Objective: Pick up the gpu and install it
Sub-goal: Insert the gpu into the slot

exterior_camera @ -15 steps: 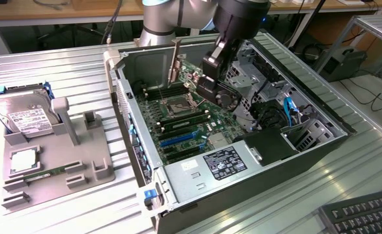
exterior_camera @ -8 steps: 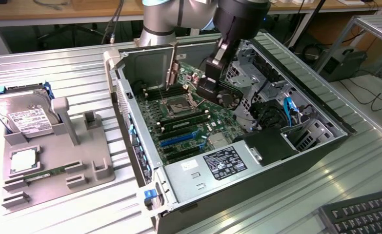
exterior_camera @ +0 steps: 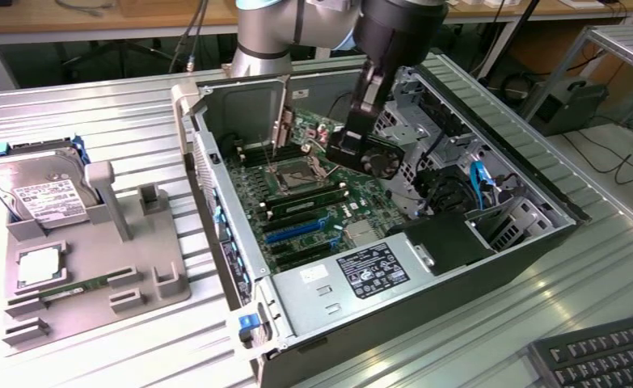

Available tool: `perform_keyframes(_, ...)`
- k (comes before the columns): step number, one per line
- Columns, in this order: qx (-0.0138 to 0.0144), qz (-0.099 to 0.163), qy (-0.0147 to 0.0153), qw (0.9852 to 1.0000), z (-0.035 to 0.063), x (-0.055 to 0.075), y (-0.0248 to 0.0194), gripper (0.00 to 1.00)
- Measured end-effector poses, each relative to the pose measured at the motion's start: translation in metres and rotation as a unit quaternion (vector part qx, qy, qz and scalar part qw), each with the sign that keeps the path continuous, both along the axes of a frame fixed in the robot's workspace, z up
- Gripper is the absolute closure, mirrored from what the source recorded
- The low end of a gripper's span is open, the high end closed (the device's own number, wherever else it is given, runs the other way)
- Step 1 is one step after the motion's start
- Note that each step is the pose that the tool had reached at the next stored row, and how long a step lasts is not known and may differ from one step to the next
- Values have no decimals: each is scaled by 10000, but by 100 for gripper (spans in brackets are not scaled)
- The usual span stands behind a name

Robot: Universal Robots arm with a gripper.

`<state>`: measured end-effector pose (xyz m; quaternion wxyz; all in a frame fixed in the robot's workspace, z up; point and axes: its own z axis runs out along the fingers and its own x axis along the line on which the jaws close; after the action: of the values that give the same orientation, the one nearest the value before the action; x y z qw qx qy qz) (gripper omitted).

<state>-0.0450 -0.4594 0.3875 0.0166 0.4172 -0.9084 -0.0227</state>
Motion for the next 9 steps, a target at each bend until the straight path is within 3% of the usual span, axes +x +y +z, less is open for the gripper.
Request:
perform_keyframes(5, 8, 408, -10, 9992, -6, 0, 0, 74)
perform_keyframes(9, 11, 788, -13, 9969, -14, 0, 0, 74)
